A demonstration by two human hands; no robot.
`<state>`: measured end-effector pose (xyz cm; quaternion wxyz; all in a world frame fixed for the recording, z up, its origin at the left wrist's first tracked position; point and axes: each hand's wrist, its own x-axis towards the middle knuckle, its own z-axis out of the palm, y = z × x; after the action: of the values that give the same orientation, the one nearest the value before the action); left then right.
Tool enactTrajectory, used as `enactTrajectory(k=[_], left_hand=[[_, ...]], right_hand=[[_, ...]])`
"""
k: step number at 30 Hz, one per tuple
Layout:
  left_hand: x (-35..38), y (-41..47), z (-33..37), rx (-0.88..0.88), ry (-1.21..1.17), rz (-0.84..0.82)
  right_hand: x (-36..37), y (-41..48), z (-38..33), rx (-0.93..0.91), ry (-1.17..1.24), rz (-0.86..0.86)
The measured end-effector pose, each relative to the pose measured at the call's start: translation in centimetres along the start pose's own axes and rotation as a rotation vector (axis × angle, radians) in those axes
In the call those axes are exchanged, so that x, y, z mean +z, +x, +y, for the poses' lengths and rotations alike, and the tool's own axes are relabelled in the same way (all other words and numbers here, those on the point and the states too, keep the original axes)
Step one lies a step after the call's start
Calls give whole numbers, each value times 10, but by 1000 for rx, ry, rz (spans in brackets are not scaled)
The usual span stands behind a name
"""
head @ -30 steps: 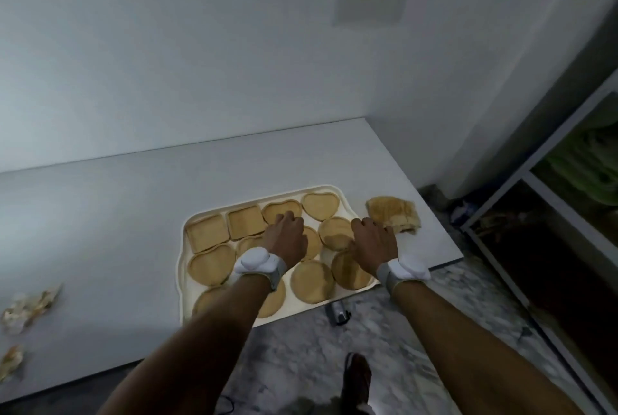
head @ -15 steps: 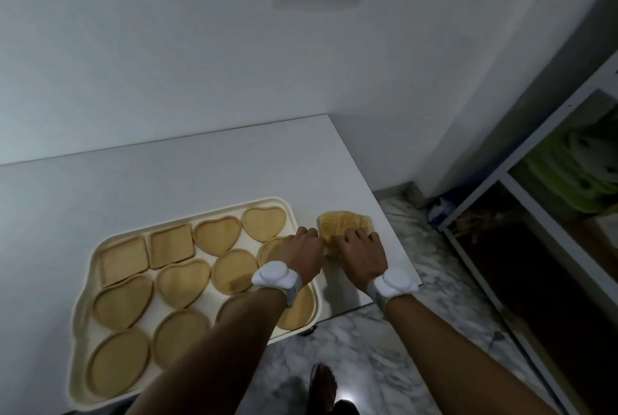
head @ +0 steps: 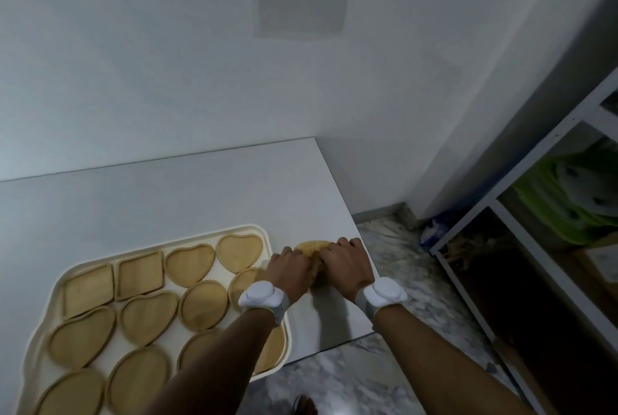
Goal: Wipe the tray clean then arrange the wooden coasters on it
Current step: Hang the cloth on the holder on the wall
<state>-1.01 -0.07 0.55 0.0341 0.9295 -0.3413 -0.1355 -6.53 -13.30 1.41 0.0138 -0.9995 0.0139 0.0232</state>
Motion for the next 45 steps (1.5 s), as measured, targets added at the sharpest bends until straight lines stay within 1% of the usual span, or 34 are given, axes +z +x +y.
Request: enactTrajectory(k=[3,6,9,14,21,28,33,39,45], left_hand=[[-18,-2,4,-16,-50,10],[-37,-2,5,-35,-86,51],[-63,-1,4,-62,-140,138],[-120,-3,7,-86,-219,260],[-201,-11,1,-73,-185,456],[-275,-13,-23,-32,-165,617],[-324,-4,-29,-7,-104,710],[-380,22,-28,4,-67,814],[-430,55,-23,4,-34,872]], right_hand=[[-25,8,0,6,-7,26],[-55,13,-4,22,-76,65],[-83,19,-10,42,-90,191],[-134,33,-16,61,-89,304],[-206,53,-20,106,-112,446],[-274,69,-32,120,-161,567],[-321,86,-33,116,-174,650],[-367,117,-12,104,-183,736],[-405,154,18,84,-198,819]])
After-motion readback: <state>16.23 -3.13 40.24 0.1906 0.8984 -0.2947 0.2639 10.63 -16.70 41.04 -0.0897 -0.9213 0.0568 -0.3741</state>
